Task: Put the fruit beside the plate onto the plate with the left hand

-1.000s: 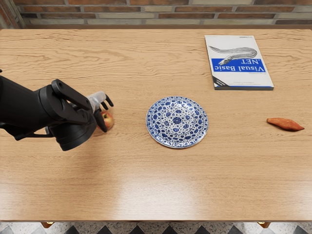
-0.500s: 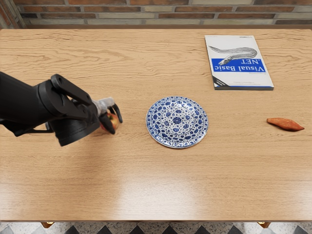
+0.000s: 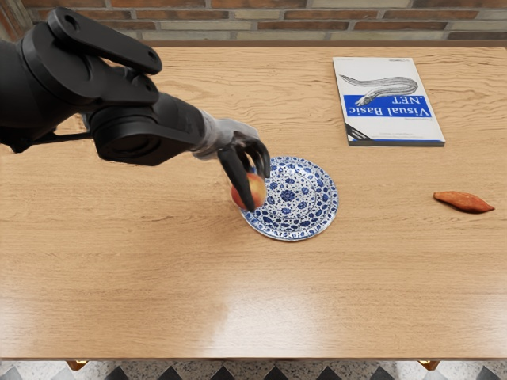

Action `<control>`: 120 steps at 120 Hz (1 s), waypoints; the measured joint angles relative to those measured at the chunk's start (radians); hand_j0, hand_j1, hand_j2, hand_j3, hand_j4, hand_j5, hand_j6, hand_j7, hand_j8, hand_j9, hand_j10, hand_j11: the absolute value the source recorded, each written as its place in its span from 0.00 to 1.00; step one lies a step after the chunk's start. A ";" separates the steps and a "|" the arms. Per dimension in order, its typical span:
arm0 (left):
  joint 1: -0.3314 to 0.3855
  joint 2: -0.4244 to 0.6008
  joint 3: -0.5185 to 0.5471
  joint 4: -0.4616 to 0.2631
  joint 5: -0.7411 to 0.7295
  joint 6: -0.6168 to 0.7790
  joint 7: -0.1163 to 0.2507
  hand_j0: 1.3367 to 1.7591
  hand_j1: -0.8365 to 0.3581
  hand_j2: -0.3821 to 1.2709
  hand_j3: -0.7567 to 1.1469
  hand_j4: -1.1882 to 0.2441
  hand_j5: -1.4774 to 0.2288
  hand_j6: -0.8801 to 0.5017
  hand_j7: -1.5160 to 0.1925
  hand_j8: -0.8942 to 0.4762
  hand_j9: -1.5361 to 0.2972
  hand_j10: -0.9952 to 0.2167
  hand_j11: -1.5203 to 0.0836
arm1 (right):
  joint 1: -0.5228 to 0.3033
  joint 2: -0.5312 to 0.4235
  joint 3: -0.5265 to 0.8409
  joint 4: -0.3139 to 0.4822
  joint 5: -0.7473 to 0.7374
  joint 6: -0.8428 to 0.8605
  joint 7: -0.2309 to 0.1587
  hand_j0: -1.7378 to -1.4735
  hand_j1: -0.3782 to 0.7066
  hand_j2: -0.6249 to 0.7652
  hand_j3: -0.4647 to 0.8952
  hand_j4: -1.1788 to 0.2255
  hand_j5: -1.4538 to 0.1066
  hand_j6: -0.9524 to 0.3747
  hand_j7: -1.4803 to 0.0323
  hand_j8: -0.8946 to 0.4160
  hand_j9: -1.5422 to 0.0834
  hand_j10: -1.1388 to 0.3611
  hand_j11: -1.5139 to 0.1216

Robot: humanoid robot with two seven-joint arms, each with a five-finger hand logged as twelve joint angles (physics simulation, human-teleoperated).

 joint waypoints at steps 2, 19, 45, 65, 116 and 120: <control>0.003 -0.010 -0.019 0.011 0.003 -0.002 0.000 0.74 0.52 0.47 0.40 0.26 0.18 0.30 0.21 0.38 0.21 0.36 0.24 | 0.000 0.000 0.000 0.000 0.000 0.000 0.000 0.30 0.04 0.45 0.34 0.83 0.92 0.71 0.97 0.67 0.94 0.75 0.91; 0.035 -0.037 -0.112 0.110 0.014 -0.010 0.000 0.75 0.41 0.65 0.40 0.25 0.18 0.28 0.21 0.37 0.21 0.29 0.24 | 0.000 0.000 0.000 0.000 0.000 0.000 0.000 0.30 0.04 0.45 0.34 0.83 0.92 0.71 0.97 0.67 0.94 0.75 0.91; 0.057 -0.054 -0.138 0.163 0.018 0.010 0.000 0.75 0.36 0.79 0.40 0.24 0.18 0.24 0.21 0.33 0.21 0.23 0.24 | 0.000 0.000 0.000 0.000 0.000 0.000 0.000 0.30 0.04 0.45 0.34 0.83 0.92 0.71 0.97 0.67 0.94 0.75 0.91; 0.114 -0.061 -0.122 0.203 0.017 0.055 0.001 0.75 0.30 0.78 0.40 0.24 0.18 0.20 0.21 0.33 0.22 0.17 0.24 | 0.000 0.000 0.000 0.000 0.000 0.000 0.000 0.30 0.04 0.45 0.34 0.83 0.92 0.71 0.97 0.67 0.94 0.75 0.91; 0.142 0.290 -0.044 0.042 0.004 -0.043 0.006 0.76 0.90 0.30 0.40 0.75 0.77 0.58 0.80 0.61 0.75 0.73 0.85 | 0.000 0.000 0.000 0.000 0.000 0.000 0.000 0.30 0.04 0.45 0.34 0.83 0.92 0.71 0.97 0.67 0.94 0.75 0.91; 0.144 0.392 -0.010 0.011 0.004 -0.143 0.007 0.76 0.91 0.29 0.40 0.76 0.79 0.58 0.81 0.61 0.77 0.74 0.87 | 0.000 0.000 0.000 0.000 0.000 0.000 0.000 0.30 0.04 0.45 0.34 0.83 0.92 0.71 0.97 0.67 0.94 0.75 0.91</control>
